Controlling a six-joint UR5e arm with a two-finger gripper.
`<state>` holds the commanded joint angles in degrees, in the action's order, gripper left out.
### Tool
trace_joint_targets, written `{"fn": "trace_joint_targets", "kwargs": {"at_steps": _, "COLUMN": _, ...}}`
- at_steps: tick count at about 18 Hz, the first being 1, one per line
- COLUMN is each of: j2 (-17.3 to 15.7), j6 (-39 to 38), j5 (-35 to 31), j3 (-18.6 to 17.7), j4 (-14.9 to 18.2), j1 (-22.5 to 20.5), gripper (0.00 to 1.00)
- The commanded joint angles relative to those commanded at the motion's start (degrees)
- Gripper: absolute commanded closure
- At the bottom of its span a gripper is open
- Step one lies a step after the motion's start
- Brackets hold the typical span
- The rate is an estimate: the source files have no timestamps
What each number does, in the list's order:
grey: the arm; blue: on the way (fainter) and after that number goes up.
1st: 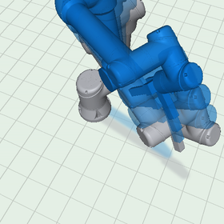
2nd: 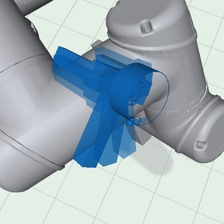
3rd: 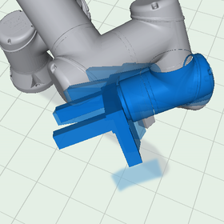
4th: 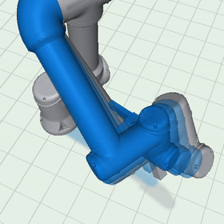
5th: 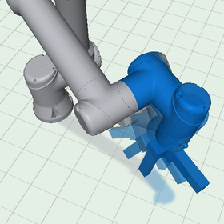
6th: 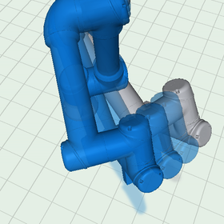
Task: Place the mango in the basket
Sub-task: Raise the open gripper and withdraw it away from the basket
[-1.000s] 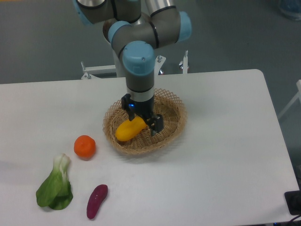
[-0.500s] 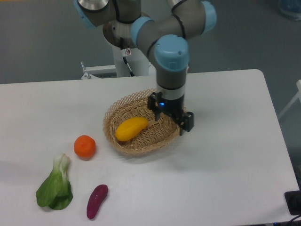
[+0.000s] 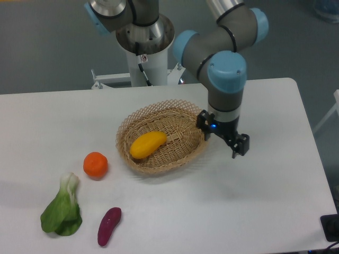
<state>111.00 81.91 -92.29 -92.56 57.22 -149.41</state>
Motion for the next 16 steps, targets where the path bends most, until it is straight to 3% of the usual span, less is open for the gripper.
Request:
{"fn": "trace_joint_targets", "kwargs": {"at_steps": 6, "j2": 1.9, "j6": 2.0, "j5": 0.9, "j3": 2.6, "j4": 0.1, "j1": -1.7, "gripper": 0.00}}
{"fn": "trace_joint_targets", "kwargs": {"at_steps": 16, "j2": 1.9, "j6": 1.9, "j5": 0.7, "j3": 2.1, "j4": 0.0, "j1": -1.6, "gripper": 0.00}}
